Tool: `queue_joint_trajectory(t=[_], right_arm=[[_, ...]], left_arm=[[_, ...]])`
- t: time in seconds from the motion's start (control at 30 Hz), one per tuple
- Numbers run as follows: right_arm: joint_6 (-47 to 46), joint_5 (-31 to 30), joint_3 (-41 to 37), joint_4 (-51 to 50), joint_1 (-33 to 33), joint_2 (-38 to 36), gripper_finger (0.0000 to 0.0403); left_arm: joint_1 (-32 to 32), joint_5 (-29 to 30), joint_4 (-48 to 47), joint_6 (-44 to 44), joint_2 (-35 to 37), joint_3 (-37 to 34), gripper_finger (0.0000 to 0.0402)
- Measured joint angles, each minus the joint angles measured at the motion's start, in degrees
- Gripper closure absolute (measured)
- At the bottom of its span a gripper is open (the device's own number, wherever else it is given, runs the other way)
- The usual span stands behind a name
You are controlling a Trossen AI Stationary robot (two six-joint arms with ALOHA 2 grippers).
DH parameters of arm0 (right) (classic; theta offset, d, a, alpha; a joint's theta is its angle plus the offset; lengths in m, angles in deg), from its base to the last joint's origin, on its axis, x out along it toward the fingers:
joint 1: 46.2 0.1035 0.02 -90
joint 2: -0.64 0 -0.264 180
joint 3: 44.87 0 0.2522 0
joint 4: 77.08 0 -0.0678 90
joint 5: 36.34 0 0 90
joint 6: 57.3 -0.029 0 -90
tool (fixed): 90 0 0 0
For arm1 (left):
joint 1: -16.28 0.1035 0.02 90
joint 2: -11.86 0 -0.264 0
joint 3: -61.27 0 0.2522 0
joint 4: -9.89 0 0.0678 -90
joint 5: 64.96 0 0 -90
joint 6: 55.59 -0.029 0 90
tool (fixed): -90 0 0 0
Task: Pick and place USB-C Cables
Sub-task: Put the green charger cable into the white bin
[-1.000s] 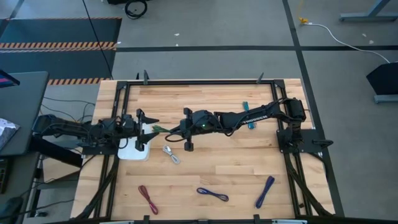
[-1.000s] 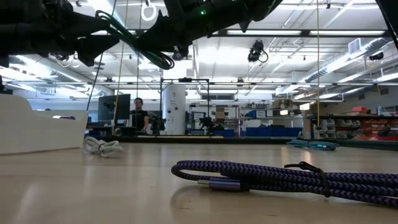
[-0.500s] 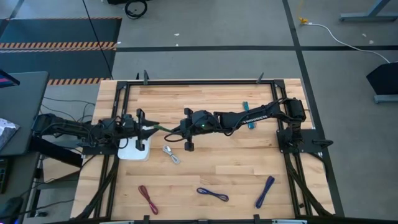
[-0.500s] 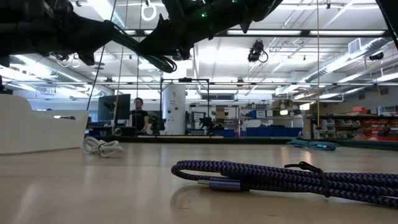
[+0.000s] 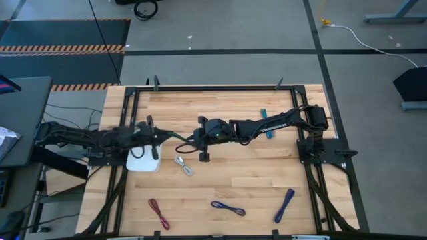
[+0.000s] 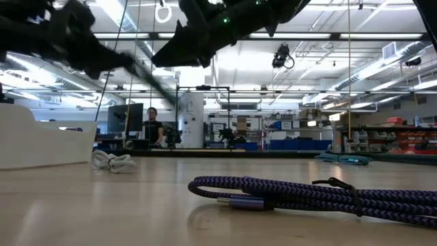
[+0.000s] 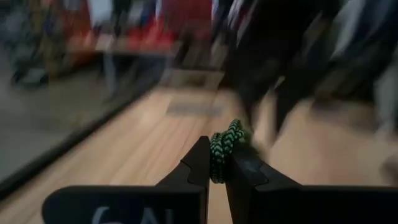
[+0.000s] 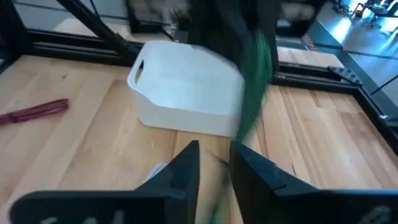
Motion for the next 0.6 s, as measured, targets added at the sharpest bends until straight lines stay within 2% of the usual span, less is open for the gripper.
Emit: queue_joint_trajectory(t=[0.07, 0.17, 0.37, 0.6], right_arm=[[0.81, -1.78, 0.07, -1.82, 0.12, -0.69, 0.0293], [0.91, -3.53, 0.07, -4.23, 0.12, -0.90, 0.0271], [-0.76, -4.05, 0.09, -11.18, 0.50, -2.89, 0.0239], [-4.61, -3.93, 0.07, -23.32, 1.89, -3.19, 0.0232]], left_arm=[[-0.08, 0.78, -8.41, 1.53, -0.18, 3.38, 0.0372], [-0.92, 2.39, -15.83, 3.20, -0.03, 8.74, 0.0372], [-3.17, 6.88, -36.56, 8.37, -0.06, 20.14, 0.0373], [-4.53, 9.96, -59.96, 23.75, -0.52, 33.10, 0.0373]])
